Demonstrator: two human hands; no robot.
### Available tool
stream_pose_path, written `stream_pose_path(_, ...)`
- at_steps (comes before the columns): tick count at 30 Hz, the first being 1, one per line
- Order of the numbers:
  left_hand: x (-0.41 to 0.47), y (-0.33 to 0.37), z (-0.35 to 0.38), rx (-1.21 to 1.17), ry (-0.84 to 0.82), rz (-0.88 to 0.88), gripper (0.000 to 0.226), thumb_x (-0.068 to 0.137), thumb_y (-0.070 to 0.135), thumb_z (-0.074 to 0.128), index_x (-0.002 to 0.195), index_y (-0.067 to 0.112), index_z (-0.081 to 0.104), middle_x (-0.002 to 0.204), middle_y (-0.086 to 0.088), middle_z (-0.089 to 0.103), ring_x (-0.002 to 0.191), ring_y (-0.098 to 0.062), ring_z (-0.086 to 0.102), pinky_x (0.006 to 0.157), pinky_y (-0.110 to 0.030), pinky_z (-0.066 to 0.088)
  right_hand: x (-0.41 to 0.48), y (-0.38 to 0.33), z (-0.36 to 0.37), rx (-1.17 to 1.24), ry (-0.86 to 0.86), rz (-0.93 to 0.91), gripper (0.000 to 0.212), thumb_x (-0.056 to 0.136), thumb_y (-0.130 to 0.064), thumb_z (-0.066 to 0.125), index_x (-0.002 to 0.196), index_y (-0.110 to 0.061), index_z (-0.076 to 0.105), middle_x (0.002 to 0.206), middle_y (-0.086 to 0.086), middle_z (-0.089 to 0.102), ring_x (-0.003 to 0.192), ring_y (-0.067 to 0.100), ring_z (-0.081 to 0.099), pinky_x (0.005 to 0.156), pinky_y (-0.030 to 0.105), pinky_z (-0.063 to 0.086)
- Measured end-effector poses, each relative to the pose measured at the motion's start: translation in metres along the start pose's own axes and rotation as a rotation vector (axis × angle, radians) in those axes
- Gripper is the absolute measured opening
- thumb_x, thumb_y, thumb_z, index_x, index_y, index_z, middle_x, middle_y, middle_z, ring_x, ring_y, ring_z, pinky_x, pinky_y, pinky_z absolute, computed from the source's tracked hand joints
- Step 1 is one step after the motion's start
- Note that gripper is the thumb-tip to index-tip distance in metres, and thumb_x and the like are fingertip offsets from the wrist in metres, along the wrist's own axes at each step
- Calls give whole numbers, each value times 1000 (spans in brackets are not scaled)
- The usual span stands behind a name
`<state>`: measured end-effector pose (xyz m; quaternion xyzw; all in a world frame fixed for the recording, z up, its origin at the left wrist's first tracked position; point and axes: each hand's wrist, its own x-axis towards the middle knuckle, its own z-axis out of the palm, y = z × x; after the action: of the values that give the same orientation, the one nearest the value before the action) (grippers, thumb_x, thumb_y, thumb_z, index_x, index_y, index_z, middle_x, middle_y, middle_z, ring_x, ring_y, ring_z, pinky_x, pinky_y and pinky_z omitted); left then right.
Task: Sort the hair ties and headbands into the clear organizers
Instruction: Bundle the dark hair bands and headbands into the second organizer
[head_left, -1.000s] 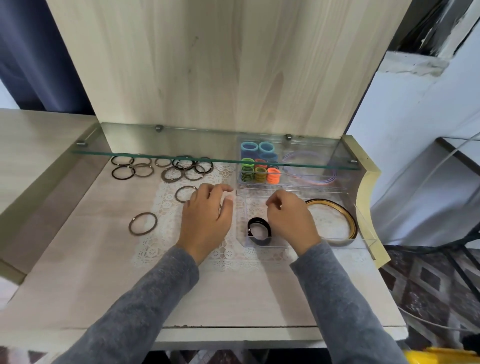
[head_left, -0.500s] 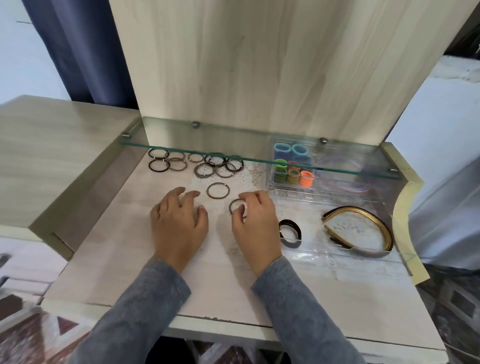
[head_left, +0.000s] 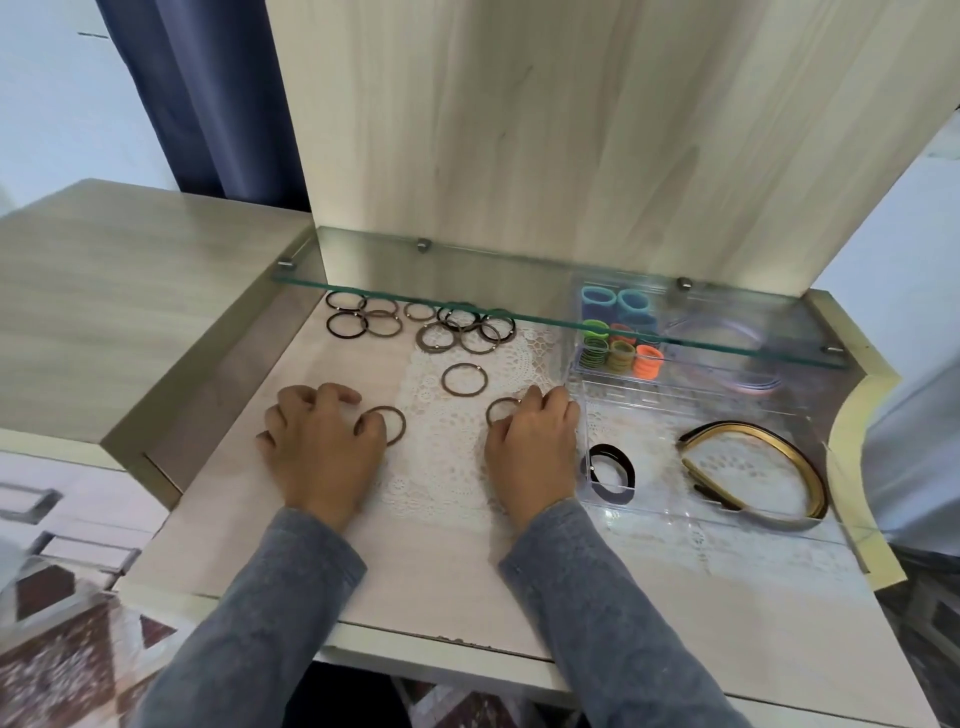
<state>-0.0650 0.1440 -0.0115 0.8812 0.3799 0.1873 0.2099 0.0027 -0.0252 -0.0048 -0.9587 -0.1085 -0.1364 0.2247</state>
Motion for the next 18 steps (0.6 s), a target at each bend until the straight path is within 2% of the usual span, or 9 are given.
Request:
stream_pose_path(4,0,1,0,-34,-11,-24,22,83,35,61,104,27,63,125,-4,43,118,-30,37,101,-41,27,4,3,-2,13,-39,11,27,93,-18,44,110,0,52,117,15,43,109,27,40,88,35,39)
stream_pose_path(9,-1,0,-3,-84,-17,-34,14,83,33,61,95,29,68,123,0,44,118,-30,36,100,-41,27,7,2,4,64,-17,-10,23,91,-10,48,109,2,55,113,18,46,104,30,43,87,38,44)
stream_pose_path(12,-2,1,-5,-127,-14,-37,12,83,31,62,92,30,71,121,1,46,117,-30,36,99,-40,27,8,0,8,91,23,-28,18,87,-4,52,103,4,58,106,19,49,97,31,47,82,42,48)
stream_pose_path(18,-3,1,-6,-144,-29,4,15,87,29,59,95,31,71,115,2,56,117,-29,40,99,-40,26,13,2,11,81,59,-53,12,86,-6,56,95,-3,63,94,15,56,85,31,52,67,41,50)
